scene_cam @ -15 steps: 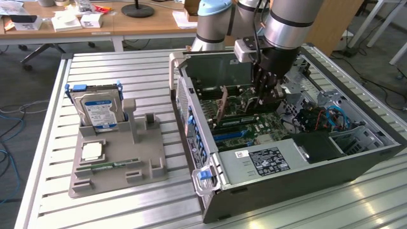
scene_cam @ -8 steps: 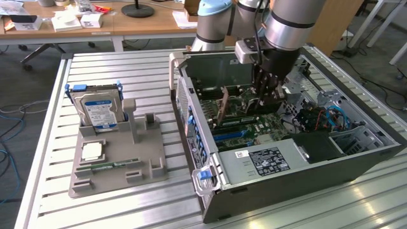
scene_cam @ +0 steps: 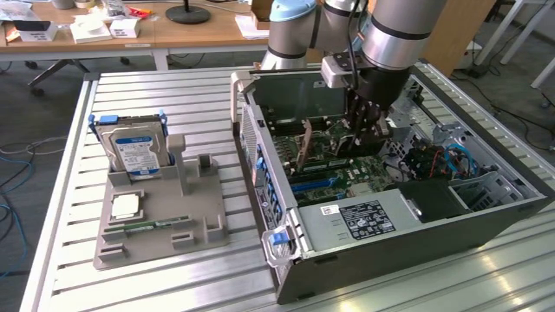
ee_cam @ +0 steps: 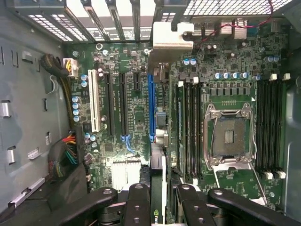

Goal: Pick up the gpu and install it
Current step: 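Insert the gpu into the slot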

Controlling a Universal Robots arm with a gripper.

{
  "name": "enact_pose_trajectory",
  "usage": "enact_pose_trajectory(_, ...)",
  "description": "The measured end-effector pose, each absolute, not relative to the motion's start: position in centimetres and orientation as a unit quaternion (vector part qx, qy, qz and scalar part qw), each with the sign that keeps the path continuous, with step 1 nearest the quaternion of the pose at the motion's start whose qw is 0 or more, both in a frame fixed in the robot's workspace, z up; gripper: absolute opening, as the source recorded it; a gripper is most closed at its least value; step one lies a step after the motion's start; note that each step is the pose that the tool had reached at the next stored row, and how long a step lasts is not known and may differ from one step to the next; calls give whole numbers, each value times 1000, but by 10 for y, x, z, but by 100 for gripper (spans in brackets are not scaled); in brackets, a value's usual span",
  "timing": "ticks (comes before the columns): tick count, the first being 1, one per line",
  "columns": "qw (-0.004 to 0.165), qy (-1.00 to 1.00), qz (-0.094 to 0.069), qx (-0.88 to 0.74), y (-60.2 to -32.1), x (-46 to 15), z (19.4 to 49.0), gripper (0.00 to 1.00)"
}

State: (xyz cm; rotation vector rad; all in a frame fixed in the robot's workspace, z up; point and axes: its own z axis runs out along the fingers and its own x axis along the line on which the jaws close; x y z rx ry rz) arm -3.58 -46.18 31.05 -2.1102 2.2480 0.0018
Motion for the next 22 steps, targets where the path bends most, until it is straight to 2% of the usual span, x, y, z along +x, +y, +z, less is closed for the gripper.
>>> enact_pose_trajectory(4,29,729,1,-684,-462,-55,310,26)
enact_pose_trajectory(22,29,729,0,-684,-467,-55,309,26)
